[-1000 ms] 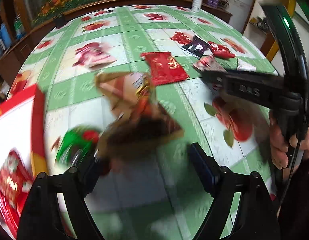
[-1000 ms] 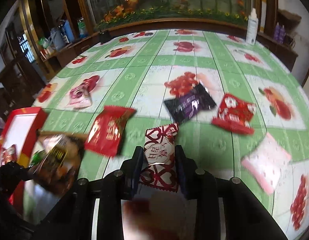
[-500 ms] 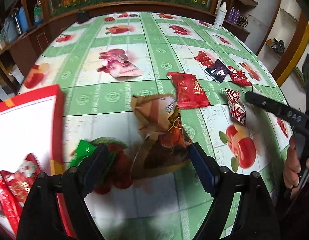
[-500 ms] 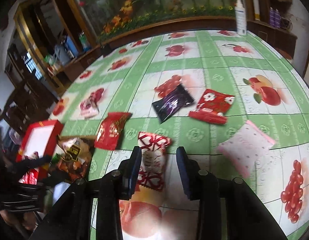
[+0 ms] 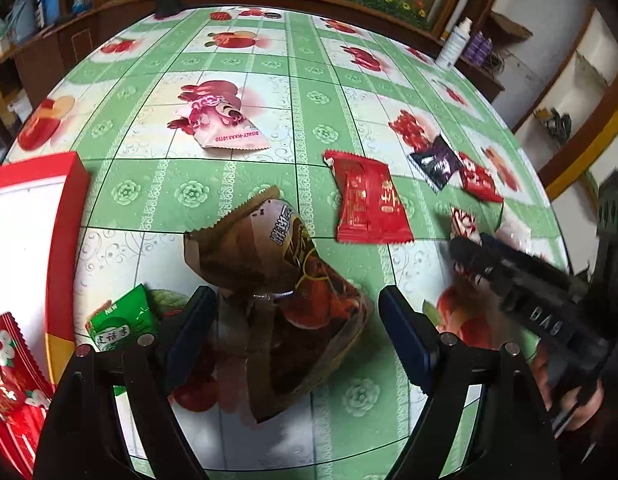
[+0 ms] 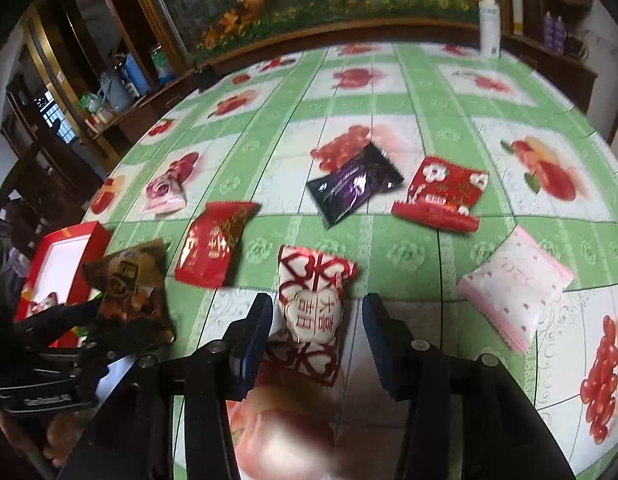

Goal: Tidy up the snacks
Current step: 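Carry the brown-gold bag over the tray with left while right holds the heart packet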

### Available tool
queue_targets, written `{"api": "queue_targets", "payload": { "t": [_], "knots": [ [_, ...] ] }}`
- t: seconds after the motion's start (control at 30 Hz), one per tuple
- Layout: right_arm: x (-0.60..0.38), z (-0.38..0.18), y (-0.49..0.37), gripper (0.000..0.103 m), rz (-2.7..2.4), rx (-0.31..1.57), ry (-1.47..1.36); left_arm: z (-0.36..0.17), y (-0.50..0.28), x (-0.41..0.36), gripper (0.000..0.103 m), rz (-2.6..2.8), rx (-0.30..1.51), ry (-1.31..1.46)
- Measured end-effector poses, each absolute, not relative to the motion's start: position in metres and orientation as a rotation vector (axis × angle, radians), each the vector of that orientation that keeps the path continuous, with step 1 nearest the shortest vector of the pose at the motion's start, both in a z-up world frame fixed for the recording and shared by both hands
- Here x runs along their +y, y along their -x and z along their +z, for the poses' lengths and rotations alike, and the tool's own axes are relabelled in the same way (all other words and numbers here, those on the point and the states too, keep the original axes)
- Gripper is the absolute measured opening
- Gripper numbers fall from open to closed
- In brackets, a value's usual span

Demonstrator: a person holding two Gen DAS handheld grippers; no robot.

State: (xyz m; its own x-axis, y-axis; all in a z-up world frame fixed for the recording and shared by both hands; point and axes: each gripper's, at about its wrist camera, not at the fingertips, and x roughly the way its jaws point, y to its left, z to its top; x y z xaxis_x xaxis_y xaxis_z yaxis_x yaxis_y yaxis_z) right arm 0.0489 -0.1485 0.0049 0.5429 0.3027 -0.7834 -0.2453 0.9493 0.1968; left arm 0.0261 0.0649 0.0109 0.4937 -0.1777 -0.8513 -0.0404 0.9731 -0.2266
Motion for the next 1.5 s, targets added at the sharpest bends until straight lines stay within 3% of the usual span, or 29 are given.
{"api": "queue_targets", "payload": {
  "t": [0.23, 0.3, 0.6, 0.7, 0.77, 1.2, 1.5],
  "knots": [
    [-0.128, 0.001, -0.041, 0.042, 0.274, 0.892, 0.112, 0.009, -0.033, 0.062, 0.083, -0.033, 1.027, 0.214],
    [-0.126, 0.001, -0.04, 0.042, 0.273, 0.885, 0.133, 0.008, -0.034, 0.056, 0.073, -0.044, 1.009, 0.155],
    [-0.13, 0.001, -0.041, 0.042, 0.283, 0.887, 0.116, 0.01, -0.025, 0.03, 0.044, -0.225, 0.965, 0.036],
    [-0.13, 0.001, -0.041, 0.037, 0.275, 0.881, 0.121, 0.011, -0.018, 0.032, 0.041, -0.268, 0.962, 0.04],
    [-0.132, 0.002, -0.042, 0.032, 0.269, 0.879, 0.116, 0.011, -0.012, 0.034, 0.04, -0.283, 0.958, 0.043],
    [-0.137, 0.002, -0.044, 0.031, 0.293, 0.882, 0.067, 0.013, 0.042, 0.061, 0.038, -0.306, 0.976, 0.115],
    [-0.146, 0.014, -0.041, 0.03, 0.326, 0.819, -0.036, 0.036, 0.097, 0.069, 0.038, -0.364, 0.89, 0.077]
  ]
}}
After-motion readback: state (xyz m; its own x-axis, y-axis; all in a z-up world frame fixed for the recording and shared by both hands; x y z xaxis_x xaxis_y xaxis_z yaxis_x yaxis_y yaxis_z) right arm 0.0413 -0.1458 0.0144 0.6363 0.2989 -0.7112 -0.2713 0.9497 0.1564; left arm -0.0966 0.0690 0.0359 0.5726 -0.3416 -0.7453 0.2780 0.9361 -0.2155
